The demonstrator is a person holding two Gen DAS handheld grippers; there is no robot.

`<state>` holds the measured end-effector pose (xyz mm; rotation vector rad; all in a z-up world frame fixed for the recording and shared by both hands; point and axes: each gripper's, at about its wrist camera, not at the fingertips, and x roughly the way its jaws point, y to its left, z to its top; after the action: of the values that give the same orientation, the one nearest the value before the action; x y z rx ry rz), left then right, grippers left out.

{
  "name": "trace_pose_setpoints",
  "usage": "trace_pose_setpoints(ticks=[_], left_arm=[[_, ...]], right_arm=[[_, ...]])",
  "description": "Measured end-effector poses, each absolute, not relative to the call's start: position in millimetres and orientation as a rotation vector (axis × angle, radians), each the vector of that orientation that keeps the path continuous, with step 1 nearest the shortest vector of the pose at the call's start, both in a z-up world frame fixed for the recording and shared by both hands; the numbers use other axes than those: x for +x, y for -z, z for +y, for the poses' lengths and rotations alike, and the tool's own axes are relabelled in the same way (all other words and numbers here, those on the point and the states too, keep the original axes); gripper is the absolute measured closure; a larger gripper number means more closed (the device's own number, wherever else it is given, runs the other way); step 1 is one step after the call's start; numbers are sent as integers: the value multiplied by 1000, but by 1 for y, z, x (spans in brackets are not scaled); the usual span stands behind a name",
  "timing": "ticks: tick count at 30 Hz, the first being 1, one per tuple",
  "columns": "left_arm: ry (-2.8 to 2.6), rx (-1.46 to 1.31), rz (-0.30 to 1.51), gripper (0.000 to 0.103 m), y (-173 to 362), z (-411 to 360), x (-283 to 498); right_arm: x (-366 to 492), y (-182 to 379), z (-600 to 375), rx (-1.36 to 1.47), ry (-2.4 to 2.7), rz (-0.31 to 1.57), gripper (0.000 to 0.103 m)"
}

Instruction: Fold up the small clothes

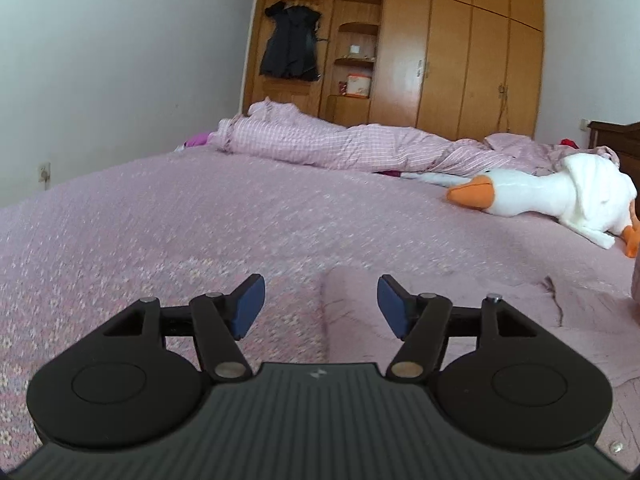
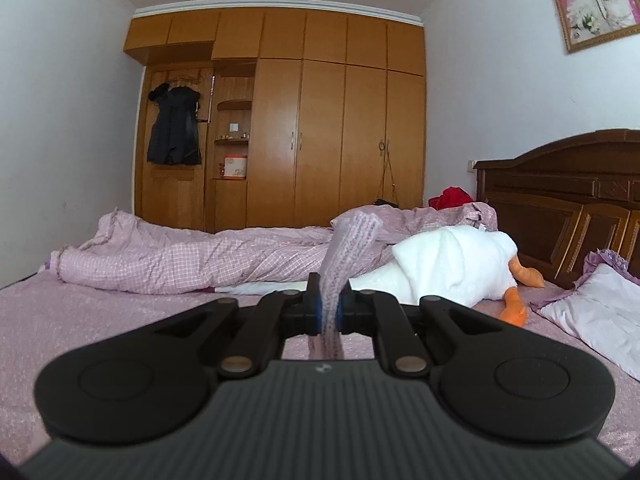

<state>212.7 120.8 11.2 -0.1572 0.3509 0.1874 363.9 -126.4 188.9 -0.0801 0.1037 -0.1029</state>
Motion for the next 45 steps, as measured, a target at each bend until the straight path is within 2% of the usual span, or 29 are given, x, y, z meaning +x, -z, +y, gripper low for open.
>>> trace_pose_setpoints(ticks=[11,30,45], left_arm=[[-208,-193,374,33,-7,133,213],[-223,-148,360,33,-7,125,212],[-239,-187,397,32,-2,128,215]], right_arm=[[375,-185,-100,-73,115,153,92],[374,-98,-36,40,71,204,92],[367,-75,-6,148,-60,302,91]])
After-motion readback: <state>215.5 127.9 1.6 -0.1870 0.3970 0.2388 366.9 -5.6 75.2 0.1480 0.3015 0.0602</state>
